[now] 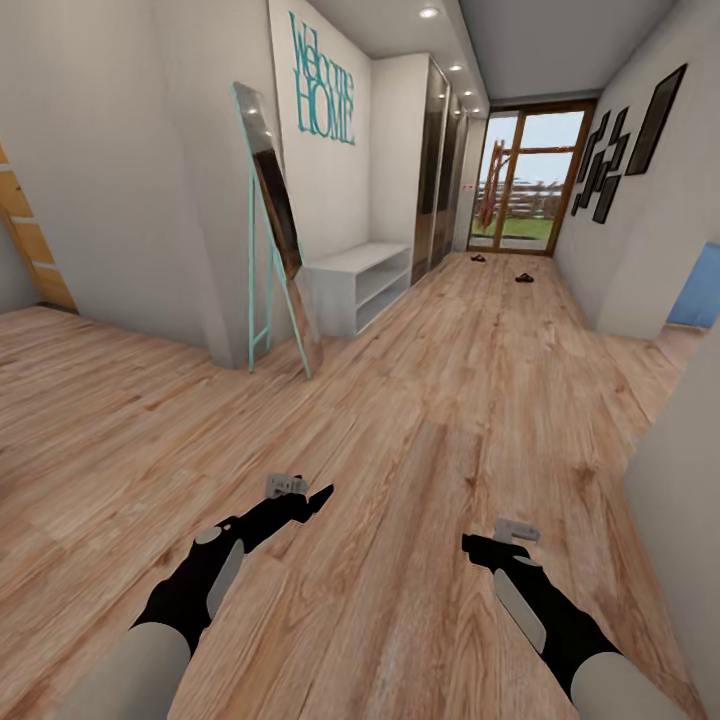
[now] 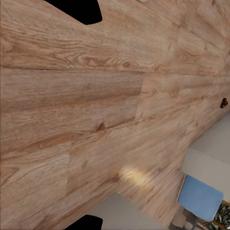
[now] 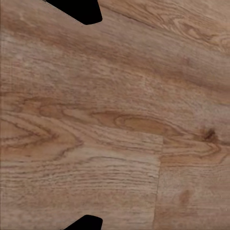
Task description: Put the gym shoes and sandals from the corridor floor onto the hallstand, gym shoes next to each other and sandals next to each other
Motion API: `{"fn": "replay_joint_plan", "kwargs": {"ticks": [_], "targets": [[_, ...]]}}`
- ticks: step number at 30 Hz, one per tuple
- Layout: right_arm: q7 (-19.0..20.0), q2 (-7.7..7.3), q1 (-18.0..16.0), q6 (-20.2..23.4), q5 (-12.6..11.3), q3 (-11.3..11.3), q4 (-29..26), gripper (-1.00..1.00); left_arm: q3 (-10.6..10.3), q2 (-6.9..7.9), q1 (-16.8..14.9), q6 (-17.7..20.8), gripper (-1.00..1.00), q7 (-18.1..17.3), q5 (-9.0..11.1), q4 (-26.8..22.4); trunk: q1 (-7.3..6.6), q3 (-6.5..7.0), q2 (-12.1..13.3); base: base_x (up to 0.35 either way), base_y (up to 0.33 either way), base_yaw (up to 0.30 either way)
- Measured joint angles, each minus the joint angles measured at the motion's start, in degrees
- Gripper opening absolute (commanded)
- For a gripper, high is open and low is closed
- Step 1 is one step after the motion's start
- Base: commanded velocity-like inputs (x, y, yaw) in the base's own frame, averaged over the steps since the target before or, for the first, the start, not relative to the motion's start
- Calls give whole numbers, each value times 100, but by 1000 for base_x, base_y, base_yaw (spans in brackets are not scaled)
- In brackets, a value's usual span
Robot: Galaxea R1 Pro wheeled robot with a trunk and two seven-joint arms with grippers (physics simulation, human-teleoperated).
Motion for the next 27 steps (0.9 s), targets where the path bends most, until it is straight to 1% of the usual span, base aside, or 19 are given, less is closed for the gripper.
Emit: {"fn": "replay_joint_plan", "kwargs": {"ticks": [4,9,15,19,27], "targets": [[3,0,1,0,0,2,0,100,15,0,0,1,100,-4,1,-2,0,0,0,343,-33,-165],[5,0,1,0,0,5,-1,100,142,1,-1,8,100,-8,2,-3,0,0,0,347,-5,-241],[5,0,1,1,0,10,-1,100,201,1,0,9,100,-8,2,-3,0,0,0,348,-1,-222],[5,0,0,0,0,13,0,100,206,1,0,9,100,-8,2,-4,0,0,0,348,0,-72],[5,0,0,-1,0,18,1,100,208,1,0,9,100,-8,2,-4,0,0,0,348,0,-10]]}}
